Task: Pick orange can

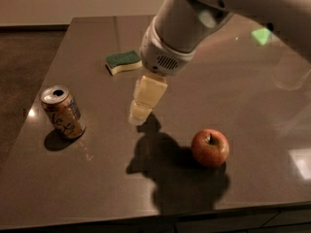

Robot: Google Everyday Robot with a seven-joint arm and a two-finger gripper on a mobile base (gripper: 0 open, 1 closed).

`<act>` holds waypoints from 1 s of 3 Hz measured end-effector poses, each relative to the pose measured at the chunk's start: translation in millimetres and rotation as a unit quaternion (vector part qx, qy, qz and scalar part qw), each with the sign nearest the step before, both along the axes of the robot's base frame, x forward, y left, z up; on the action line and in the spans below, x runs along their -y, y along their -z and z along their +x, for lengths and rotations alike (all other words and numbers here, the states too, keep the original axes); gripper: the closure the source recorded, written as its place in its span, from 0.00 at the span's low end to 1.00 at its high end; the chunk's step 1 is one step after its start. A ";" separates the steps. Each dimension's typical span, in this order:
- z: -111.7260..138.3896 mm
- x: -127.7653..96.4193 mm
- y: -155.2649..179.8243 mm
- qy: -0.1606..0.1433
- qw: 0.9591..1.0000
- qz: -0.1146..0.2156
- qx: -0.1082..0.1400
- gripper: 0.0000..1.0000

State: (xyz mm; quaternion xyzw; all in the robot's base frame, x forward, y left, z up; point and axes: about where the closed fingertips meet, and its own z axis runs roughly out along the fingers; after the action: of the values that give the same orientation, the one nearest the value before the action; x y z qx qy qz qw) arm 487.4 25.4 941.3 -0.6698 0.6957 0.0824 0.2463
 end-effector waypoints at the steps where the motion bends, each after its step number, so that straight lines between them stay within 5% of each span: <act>1: -4.2 -35.4 9.0 -0.008 0.999 0.028 -0.015 0.00; 3: -22.3 -107.5 22.9 -0.044 0.995 0.077 -0.036 0.00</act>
Offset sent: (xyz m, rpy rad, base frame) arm -0.0269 0.1139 -0.0360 0.1779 0.1047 0.0919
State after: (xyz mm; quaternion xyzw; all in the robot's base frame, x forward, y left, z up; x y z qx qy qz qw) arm 465.0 132.9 918.4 -0.6756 0.6654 0.1701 0.2681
